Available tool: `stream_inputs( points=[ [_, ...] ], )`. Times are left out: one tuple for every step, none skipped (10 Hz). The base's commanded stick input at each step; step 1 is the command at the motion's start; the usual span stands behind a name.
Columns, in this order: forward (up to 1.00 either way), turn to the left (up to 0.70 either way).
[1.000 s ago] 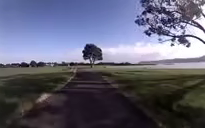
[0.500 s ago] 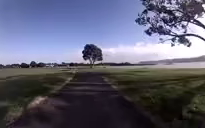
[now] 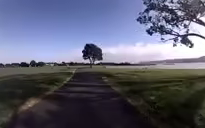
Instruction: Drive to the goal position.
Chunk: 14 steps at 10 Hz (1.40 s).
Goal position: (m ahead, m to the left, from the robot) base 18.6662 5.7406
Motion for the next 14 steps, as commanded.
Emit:
stream_inputs(
  points=[
    [0.45,0.00],
    [0.45,0.00],
    [0.45,0.00],
    [0.45,0.00],
    [0.45,0.00],
    [0.45,0.00],
    [0.45,0.00],
    [0.45,0.00],
    [0.45,0.00],
    [0.45,0.00],
    [0.45,0.00],
    [0.45,0.00],
    [0.45,0.00],
    [0.45,0.00]
  ],
)
